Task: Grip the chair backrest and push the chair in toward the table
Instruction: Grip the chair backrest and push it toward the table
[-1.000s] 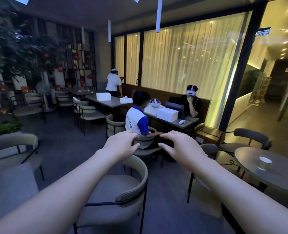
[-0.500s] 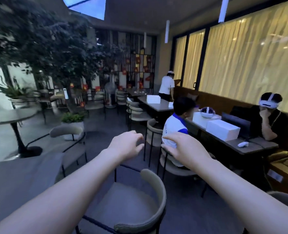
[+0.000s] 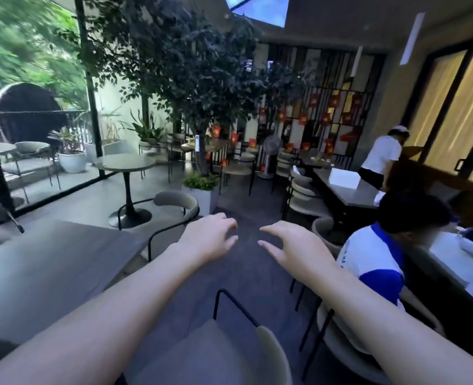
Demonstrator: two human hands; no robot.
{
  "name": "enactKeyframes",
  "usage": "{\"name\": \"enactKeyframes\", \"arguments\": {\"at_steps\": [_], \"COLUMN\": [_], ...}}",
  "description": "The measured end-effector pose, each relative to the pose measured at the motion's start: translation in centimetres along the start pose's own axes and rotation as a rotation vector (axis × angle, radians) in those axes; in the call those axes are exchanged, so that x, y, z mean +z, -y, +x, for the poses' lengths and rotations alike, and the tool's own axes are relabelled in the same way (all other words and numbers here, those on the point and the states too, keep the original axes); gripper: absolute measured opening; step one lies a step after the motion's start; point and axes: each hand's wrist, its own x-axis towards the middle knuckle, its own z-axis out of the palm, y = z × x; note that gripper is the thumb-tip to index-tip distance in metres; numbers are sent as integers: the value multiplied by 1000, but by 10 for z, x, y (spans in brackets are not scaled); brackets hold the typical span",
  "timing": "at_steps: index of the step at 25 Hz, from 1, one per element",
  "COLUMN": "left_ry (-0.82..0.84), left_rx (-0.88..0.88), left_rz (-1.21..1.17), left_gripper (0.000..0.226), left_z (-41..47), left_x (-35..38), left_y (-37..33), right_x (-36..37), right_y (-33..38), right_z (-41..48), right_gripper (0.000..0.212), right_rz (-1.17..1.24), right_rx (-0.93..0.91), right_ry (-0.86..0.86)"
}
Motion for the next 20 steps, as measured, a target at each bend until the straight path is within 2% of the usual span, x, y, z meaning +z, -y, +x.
{"name": "enactKeyframes", "arguments": {"at_steps": [5, 10, 14, 20], "left_ry": [-1, -25, 5, 89], "left_rx": [-210, -500, -754, -905], "left_rz": [97, 203, 216, 223], "left_gripper": [34, 33, 31, 30], "left_z": [49, 41, -6, -73], "left_x": [17, 59, 120, 227], "left_y": [9, -15, -65, -142], "right_x": [46, 108, 168, 262], "right_y": [-54, -99, -134, -179], "right_z": [90, 128, 101, 6], "right_gripper": [39, 34, 29, 25], "right_rz": [133, 305, 434, 550], "right_rx": [-207, -489, -664, -809], "right_ry": [20, 70, 135, 236]}}
